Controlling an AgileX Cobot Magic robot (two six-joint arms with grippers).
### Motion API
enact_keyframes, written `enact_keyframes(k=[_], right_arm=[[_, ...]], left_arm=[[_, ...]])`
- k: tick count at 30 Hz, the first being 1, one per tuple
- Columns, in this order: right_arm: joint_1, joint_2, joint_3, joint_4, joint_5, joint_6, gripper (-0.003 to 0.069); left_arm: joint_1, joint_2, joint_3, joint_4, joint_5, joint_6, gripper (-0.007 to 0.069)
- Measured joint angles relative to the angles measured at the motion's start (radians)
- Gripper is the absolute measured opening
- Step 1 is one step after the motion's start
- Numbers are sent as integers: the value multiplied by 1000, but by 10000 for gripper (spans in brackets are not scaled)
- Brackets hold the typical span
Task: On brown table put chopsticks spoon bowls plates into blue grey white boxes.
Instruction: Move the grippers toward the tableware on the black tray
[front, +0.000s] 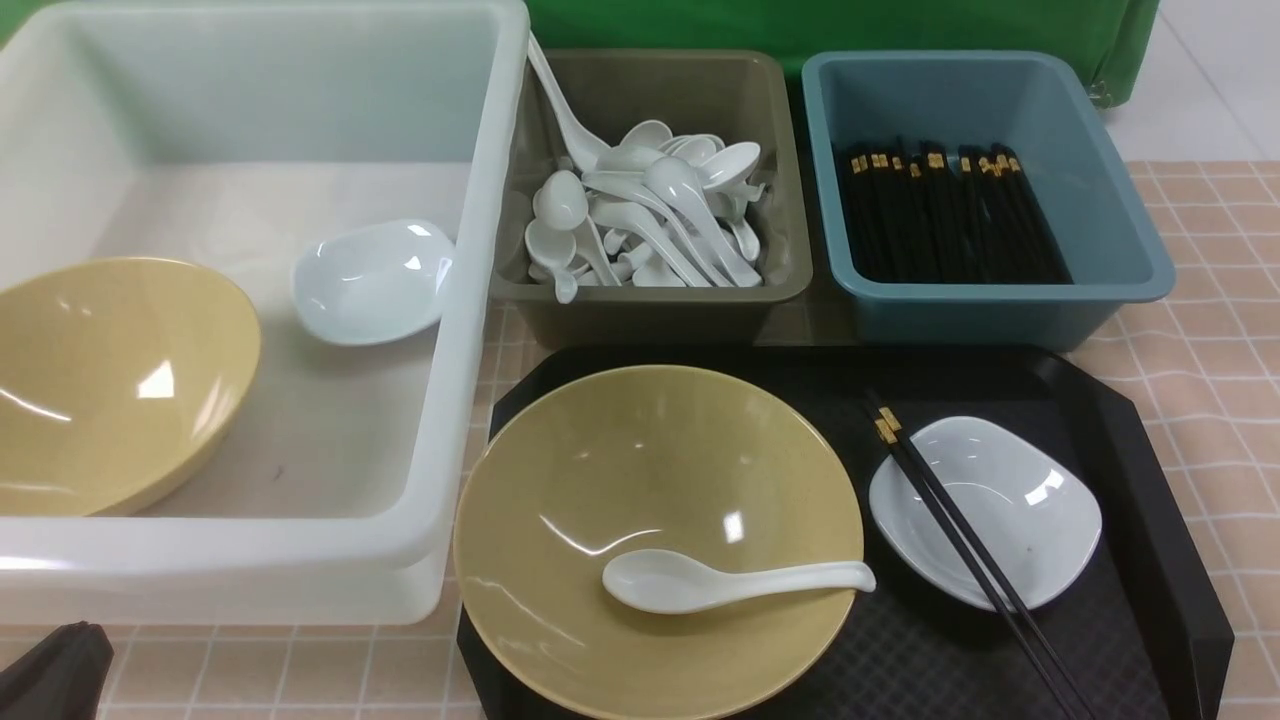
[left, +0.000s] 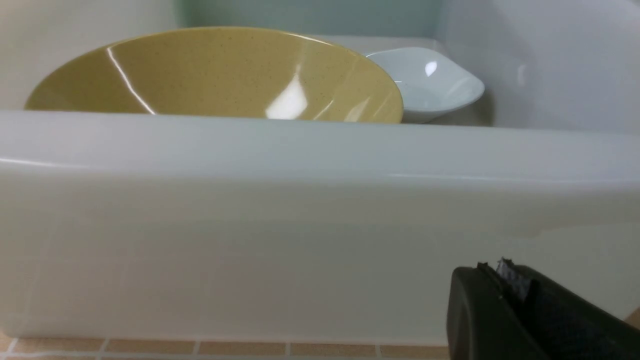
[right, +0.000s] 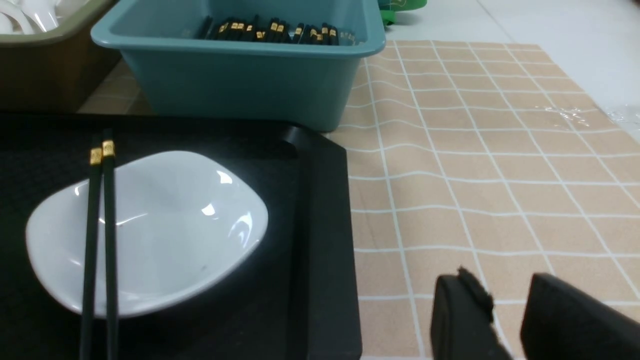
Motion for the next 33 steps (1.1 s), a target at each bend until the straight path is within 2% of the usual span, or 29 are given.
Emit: enact_keyframes(k=[20, 25, 28, 29, 30, 31, 33], right_arm=[[0, 0, 0, 0, -3, 0, 237], [0, 0, 0, 0, -7, 32, 237], [0, 0, 1, 15, -13, 156, 237], [0, 0, 1, 30, -17, 234, 237], [0, 0, 1, 36, -17, 249, 237], [0, 0, 1, 61, -19, 390, 237], [0, 0, 2, 87, -22, 531, 237]], left_arm=[[0, 0, 0, 16, -1, 0, 4], [0, 0, 1, -30, -7, -15, 4], [0, 0, 1, -146, -22, -71, 4], [0, 0, 1, -239, -43, -130, 4], [0, 0, 1, -257, -47, -140, 4], [0, 0, 1, -443, -77, -230, 4], [0, 0, 1, -618, -97, -329, 4]])
